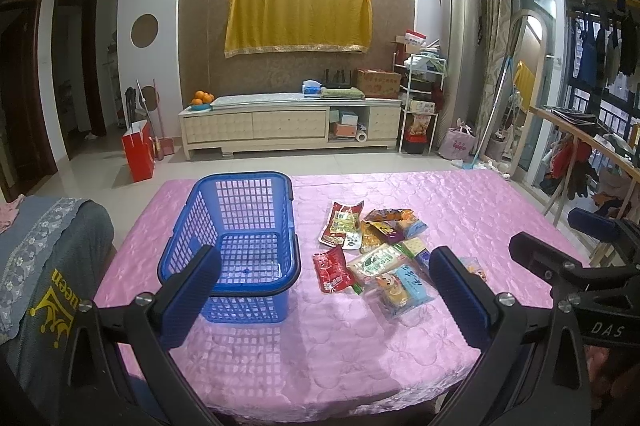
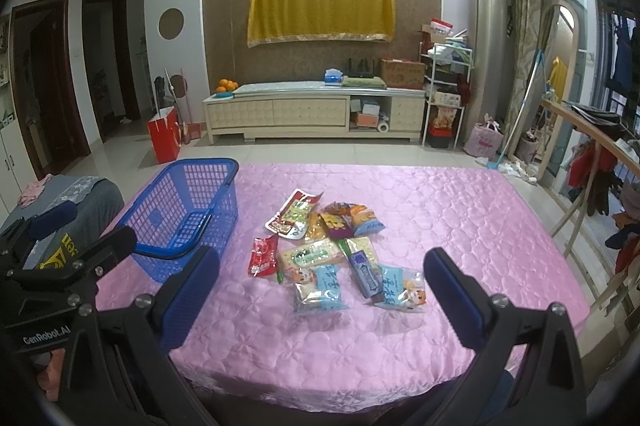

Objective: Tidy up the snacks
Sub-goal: 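Move both tools forward toward the pile of snack packets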

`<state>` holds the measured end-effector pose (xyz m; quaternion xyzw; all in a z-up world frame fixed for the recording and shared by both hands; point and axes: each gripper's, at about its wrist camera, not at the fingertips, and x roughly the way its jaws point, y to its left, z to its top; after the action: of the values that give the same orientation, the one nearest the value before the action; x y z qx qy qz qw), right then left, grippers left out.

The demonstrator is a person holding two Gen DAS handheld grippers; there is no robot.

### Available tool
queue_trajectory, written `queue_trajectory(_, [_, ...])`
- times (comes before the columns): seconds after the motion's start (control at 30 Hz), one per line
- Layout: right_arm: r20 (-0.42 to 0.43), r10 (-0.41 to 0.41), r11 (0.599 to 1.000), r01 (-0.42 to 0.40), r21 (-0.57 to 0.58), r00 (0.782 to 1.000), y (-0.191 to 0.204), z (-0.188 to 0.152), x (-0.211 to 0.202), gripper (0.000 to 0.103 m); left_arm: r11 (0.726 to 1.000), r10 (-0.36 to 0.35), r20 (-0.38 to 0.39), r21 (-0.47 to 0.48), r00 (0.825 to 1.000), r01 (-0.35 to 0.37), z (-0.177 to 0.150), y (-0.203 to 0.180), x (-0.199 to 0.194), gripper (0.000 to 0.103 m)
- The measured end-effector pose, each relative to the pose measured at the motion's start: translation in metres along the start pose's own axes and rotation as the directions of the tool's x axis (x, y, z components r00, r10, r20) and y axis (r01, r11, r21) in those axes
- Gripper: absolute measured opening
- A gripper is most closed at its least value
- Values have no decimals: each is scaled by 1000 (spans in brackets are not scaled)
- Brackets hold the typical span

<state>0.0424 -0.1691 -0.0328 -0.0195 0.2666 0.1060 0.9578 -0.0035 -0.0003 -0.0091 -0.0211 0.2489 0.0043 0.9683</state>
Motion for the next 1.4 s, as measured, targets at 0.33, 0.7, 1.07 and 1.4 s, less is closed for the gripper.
queue_trajectory(0.33, [-8, 0, 1000, 0, -2, 1000, 0, -2, -1, 103, 1000, 1, -5, 1, 1000, -1, 2, 1, -1, 103])
queue_trajectory(0.7, [-19, -5, 1000, 5, -10, 1000, 0, -2, -2, 103, 1000, -2, -9, 1, 1000, 2, 0, 1, -2, 103])
queue_trajectory(1.07, [-38, -8, 1000, 7, -20, 999, -5, 9, 0, 103, 999, -50, -16, 16, 999, 50, 12, -3, 7, 103])
queue_trajectory(1.4, [-51, -43, 999, 44, 2, 998, -40, 23, 21, 103, 992, -111, -98, 45, 989, 116, 30, -31, 47, 103])
